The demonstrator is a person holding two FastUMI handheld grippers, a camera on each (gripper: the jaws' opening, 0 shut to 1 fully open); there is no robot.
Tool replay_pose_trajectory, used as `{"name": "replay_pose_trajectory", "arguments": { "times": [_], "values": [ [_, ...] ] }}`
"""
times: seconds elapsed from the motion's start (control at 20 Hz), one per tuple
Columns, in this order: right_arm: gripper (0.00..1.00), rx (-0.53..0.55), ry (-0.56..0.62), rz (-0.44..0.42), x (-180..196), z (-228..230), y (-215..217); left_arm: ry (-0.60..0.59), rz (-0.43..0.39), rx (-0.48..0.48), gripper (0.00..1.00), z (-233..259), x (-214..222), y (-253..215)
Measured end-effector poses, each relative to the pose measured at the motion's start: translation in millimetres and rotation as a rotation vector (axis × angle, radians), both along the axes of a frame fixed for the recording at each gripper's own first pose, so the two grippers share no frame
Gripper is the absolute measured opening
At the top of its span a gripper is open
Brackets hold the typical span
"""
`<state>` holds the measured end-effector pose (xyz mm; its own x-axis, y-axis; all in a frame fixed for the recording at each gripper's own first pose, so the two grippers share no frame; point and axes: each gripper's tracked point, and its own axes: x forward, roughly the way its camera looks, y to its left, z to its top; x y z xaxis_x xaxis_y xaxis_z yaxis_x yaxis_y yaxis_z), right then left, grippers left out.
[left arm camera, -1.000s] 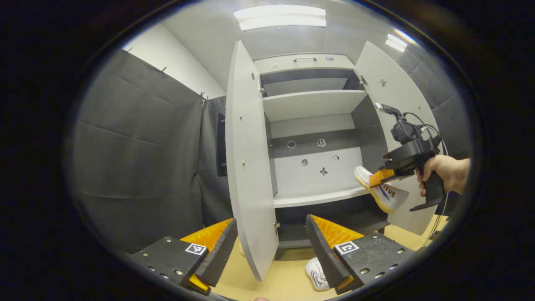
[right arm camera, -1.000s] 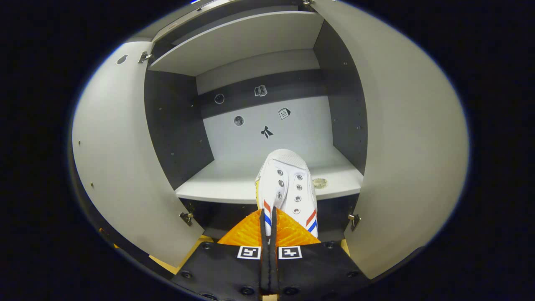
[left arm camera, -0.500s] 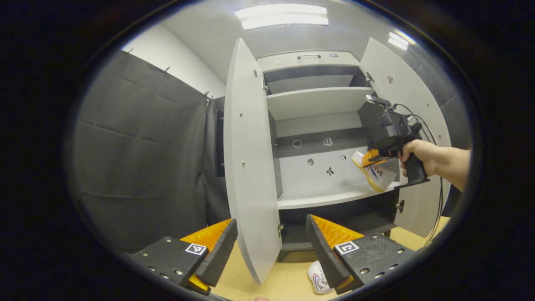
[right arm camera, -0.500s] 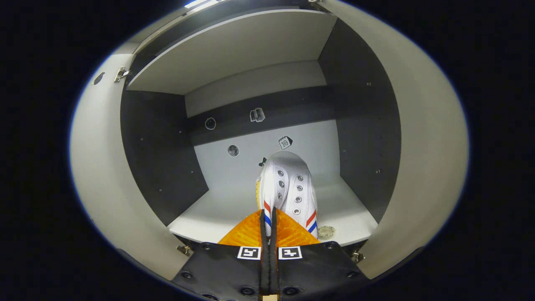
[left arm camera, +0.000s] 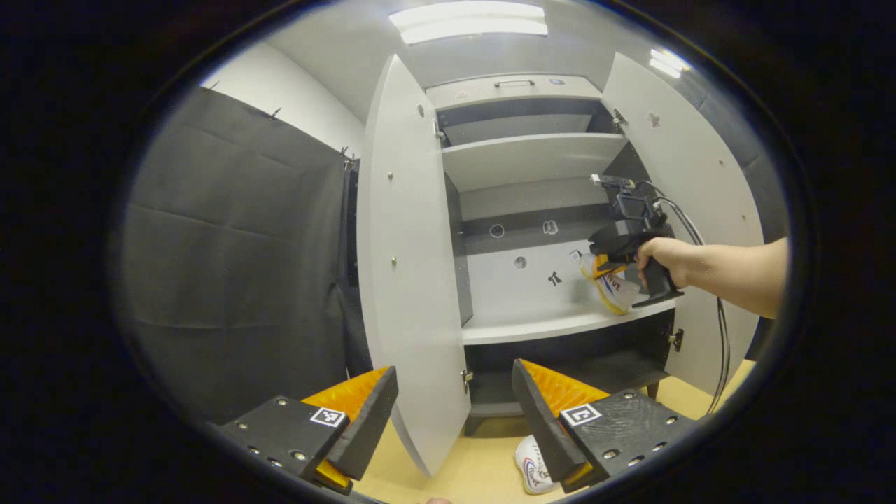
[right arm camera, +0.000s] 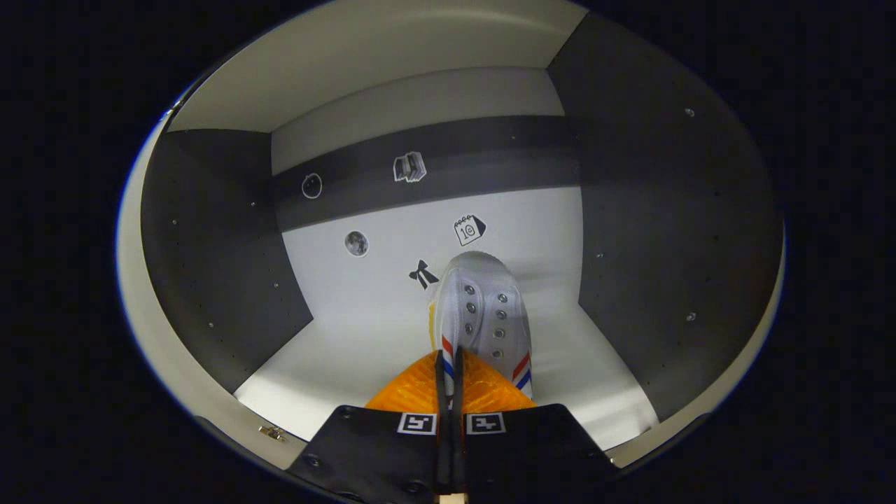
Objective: Grab one shoe with the right hand and put it into the shoe cabinet, grab the other shoe with the left hand and put it into the shoe cabinet; then close the right door with the right hand and the left door with the left hand.
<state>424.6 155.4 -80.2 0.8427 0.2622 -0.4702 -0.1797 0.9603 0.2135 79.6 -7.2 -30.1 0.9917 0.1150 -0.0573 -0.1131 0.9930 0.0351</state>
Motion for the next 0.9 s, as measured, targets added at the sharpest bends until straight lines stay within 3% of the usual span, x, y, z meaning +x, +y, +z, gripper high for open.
{"name": "replay_pose_trajectory", "arguments": {
  "times": [0.3, 0.4, 0.5, 0.55, 0.7, 0.9],
  "values": [
    [0.0, -0.037, 0.037, 0.037, 9, -22, 13, 0.034, -0.006, -0.018, 0.95, -11, 3, -5],
    [0.09, -0.035, 0.009, 0.042, 8, -17, 15, 0.044, -0.016, -0.027, 0.95, -14, 3, -8],
    [0.37, -0.035, -0.054, 0.045, 6, 0, 16, 0.05, -0.037, -0.043, 0.95, -17, 4, -12],
    [0.36, -0.038, -0.082, 0.048, 1, 8, 13, 0.054, -0.045, -0.055, 0.95, -19, 6, -13],
    [1.0, -0.04, -0.166, 0.031, -15, 34, 4, 0.076, -0.067, -0.08, 0.95, -27, 10, -15],
    [0.98, -0.026, -0.274, 0.039, -63, 66, -10, 0.089, -0.119, -0.106, 0.95, -35, 18, -24]
  ]
}}
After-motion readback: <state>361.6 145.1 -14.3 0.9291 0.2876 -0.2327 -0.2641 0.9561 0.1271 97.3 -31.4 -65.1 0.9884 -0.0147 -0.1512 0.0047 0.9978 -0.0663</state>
